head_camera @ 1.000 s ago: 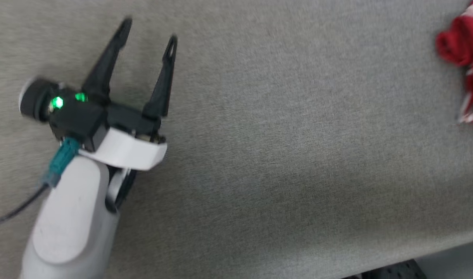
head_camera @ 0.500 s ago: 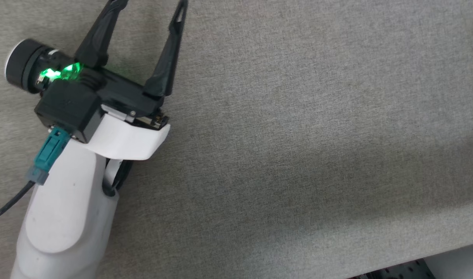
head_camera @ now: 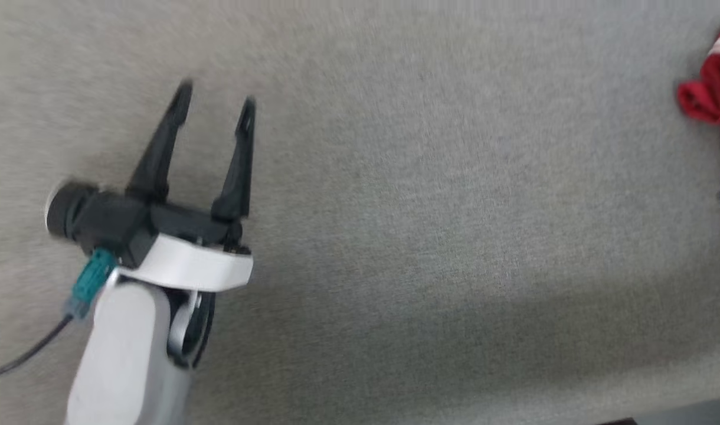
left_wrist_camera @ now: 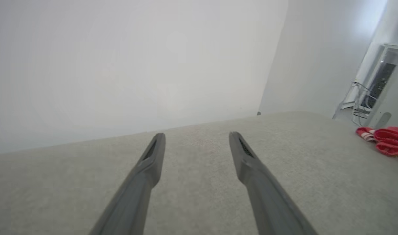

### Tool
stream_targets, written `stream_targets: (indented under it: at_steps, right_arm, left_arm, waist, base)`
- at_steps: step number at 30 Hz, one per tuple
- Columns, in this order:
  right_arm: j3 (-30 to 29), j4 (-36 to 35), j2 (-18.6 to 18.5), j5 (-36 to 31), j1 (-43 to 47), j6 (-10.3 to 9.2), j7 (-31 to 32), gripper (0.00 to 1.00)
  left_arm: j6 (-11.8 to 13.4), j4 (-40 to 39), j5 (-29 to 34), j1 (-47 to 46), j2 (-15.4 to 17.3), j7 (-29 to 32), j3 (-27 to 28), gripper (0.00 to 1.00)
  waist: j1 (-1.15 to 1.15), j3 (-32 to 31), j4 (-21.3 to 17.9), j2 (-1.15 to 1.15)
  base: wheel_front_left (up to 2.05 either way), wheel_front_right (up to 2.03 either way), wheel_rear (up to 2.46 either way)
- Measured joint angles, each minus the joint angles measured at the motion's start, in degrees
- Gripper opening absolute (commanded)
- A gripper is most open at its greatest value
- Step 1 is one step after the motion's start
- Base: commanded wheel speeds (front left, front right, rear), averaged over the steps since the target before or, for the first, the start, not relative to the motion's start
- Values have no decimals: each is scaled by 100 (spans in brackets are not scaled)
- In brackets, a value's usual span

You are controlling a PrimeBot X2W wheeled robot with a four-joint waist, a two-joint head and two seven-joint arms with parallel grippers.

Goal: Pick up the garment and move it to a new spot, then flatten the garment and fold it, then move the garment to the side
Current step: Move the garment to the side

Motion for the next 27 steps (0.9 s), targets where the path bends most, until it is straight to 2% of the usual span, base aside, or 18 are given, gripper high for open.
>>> stream_targets:
  at_steps: [4, 8, 13, 21, 25, 27]
  right_arm:
    - [300, -767, 178, 220, 575, 0, -114, 100]
    - [335, -1438, 359, 335, 1238, 0, -140, 100]
    - [-207, -2393, 778, 201, 1980, 0, -145, 100]
    - [-1252, -3332, 1599, -335, 3331, 0, -145, 100]
    - [-1549, -3713, 1845, -575, 3705, 0, -145, 100]
    - [-1760, -4070, 2082, -831, 4009, 0, -144, 100]
  left_arm:
    - [0, 123, -96, 527, -114, 0, 214, 100]
    - [0, 355, -218, 947, -259, 0, 357, 100]
    - [0, 601, -369, 1293, -289, 0, 581, 100]
    - [0, 692, -519, 1965, -350, 0, 793, 100]
    - [0, 669, -528, 2103, -352, 0, 778, 100]
    - [0, 657, -575, 2230, -353, 0, 770, 100]
  waist:
    - [0, -477, 140, 0]
    - [0, -882, 334, 0]
    - [0, -1270, 642, 0]
    - [0, -1926, 993, 0]
    - [0, -2097, 1114, 0]
    - [0, -2237, 1193, 0]
  base:
    - [0, 0, 0]
    - [0, 0, 0]
    - [0, 0, 0]
    - [0, 0, 0]
    - [0, 0, 0]
    - [0, 0, 0]
